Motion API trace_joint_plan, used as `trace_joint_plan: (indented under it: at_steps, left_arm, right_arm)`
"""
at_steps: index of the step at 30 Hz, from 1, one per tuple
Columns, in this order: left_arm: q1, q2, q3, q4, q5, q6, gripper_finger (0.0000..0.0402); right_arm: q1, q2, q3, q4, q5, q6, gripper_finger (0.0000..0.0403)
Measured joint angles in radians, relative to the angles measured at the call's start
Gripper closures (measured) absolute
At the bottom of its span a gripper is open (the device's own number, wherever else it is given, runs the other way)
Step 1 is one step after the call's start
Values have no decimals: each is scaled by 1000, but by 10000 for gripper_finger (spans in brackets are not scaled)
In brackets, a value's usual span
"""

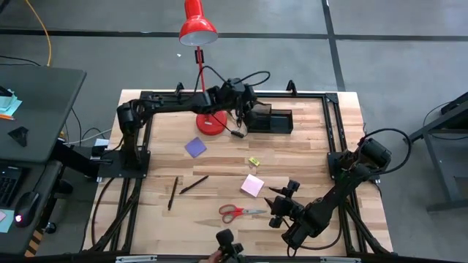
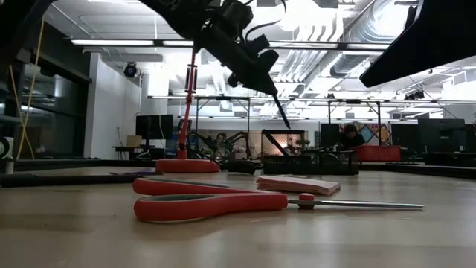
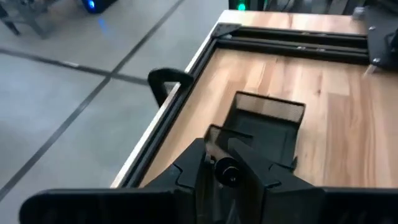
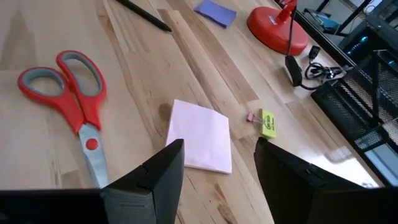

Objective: Pick and place office supplies into organizer
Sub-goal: Put the black pen into the black desk organizer

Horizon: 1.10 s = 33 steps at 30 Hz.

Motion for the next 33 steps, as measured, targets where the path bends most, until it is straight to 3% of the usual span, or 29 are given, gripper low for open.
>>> trace_joint_plan:
  at_steps: [9,15,19,33]
  left_arm:
    - [59,16,20,-90,65,-1,358]
    - [68,47,17,-99,173,3,326]
    - [61,69,16,-83,188,0,321]
    - [61,67,18,-118,164,7,368]
  right_arm:
    - [0,0,-1,2,30,-2,215]
    - [0,0,-1,5,32,-3,215]
    - [0,0,-1,8,33,-3,215]
    - [-1,0,-1,11,37,3,215]
